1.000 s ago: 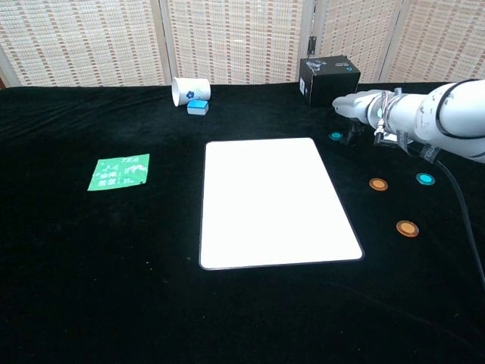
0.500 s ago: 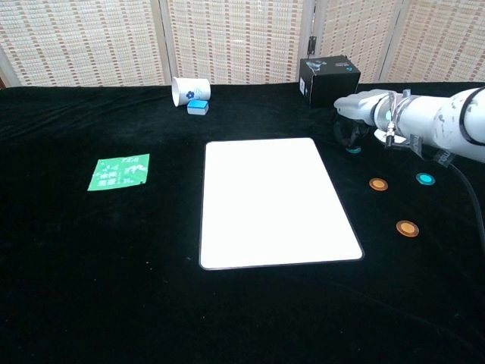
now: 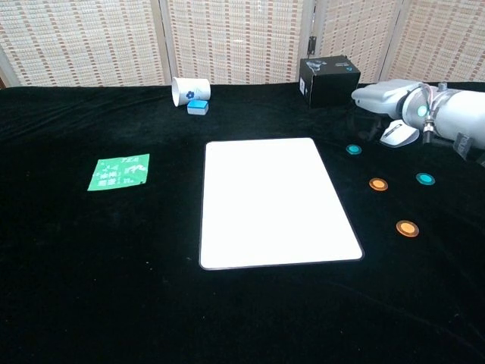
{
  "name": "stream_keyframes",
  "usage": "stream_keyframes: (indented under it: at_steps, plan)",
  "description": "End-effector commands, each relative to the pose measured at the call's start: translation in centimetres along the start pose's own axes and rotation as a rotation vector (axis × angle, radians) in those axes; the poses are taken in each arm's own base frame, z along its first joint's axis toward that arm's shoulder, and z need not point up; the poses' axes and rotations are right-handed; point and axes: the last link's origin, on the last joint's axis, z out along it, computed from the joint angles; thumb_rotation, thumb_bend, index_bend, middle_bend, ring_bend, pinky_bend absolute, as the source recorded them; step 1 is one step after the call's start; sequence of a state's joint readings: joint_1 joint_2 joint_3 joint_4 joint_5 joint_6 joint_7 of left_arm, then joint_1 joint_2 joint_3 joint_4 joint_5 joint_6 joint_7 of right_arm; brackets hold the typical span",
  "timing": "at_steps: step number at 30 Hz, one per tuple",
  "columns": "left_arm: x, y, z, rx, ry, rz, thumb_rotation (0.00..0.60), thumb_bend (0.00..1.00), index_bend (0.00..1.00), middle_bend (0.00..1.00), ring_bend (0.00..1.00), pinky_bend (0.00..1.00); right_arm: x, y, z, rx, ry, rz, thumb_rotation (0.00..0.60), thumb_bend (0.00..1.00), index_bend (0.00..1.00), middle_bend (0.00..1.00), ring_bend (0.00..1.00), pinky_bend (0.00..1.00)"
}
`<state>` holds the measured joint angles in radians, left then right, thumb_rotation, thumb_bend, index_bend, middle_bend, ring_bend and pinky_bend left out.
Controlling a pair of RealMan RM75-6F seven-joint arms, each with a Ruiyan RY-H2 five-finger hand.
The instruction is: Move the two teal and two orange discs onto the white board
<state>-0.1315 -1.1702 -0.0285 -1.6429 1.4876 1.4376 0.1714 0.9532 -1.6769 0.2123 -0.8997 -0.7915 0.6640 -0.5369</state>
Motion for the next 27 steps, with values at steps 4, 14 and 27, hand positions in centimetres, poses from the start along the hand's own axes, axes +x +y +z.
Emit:
stream_keyframes:
  at_steps: [4,14,27]
  plan:
    - [-0.1,0.2,0.0,-0.008,-0.002,-0.003,0.6,0.15,0.08,0.02,0.04,0.0,-1.3,0.3,-0.3,-0.011,-0.022,0.015,0.6,0.55,0.38,0.17,0.03,0.0]
    - [0.0,0.1,0.0,-0.007,-0.008,-0.006,0.6,0.15,0.07,0.02,0.04,0.0,-2.5,-0.5,0.0,-0.017,-0.015,0.032,0.6,0.48,0.37,0.17,0.03,0.0]
    - [-0.1,0.1,0.1,-0.009,-0.011,-0.006,0.6,0.15,0.07,0.02,0.04,0.0,-2.8,-1.0,0.4,-0.024,0.012,0.048,0.6,0.39,0.37,0.18,0.04,0.0]
